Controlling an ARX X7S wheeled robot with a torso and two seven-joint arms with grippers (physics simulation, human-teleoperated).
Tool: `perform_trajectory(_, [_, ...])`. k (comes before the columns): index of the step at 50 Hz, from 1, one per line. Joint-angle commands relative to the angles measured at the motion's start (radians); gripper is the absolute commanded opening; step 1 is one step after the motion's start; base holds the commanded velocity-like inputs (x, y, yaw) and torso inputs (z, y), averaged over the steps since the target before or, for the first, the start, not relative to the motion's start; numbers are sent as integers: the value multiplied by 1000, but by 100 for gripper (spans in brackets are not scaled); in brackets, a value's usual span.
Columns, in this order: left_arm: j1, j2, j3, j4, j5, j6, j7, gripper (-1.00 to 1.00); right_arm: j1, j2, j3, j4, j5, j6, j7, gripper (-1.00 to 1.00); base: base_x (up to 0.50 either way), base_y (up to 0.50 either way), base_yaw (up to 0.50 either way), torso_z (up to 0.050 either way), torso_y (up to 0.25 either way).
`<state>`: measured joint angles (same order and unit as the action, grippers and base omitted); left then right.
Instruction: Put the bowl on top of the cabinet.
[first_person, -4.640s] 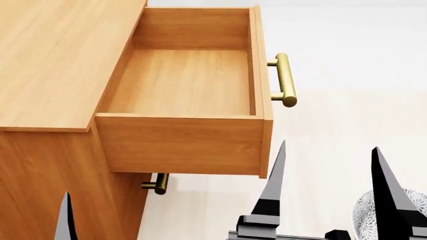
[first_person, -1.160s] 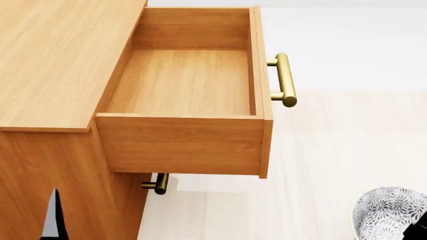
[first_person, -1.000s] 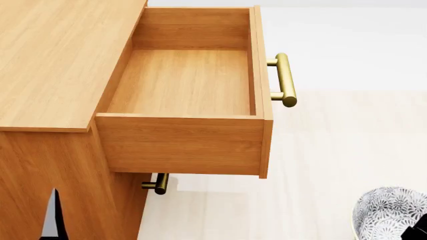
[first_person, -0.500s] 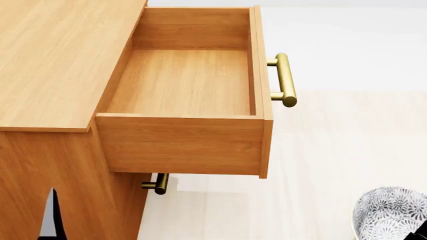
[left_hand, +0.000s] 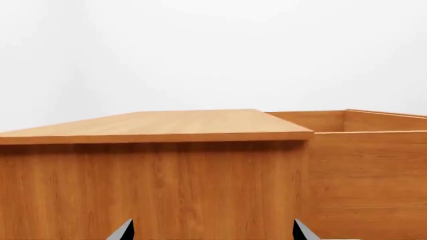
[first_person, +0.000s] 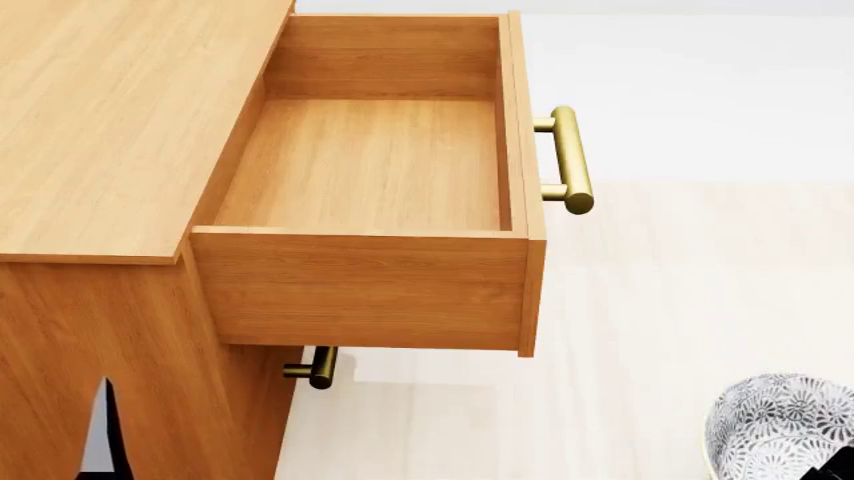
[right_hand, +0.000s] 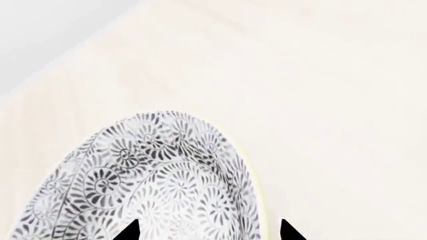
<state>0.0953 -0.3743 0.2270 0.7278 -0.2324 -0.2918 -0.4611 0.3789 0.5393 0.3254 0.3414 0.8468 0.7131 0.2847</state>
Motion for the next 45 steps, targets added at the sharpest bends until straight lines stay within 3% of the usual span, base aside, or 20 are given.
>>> perform_trajectory(1, [2, 22, -29, -2, -9, 11, 32, 100, 23, -37, 4, 77, -53, -43, -52, 100, 0, 0, 0, 0, 0])
perform_trajectory(40, [-4, 15, -16, -14, -12, 8, 18, 100, 117, -75, -47, 278, -117, -149, -118, 100, 0, 0, 0, 0, 0])
perform_trajectory(41, [-4, 14, -17, -15, -13, 8, 18, 100, 122, -75, -50, 286, -121, -153, -121, -100, 0, 0, 0, 0, 0])
perform_trajectory(45, [-3, 14, -17, -17, -15, 11, 17, 100, 111, -77, -50, 253, -116, -141, -108, -100, 0, 0, 0, 0, 0])
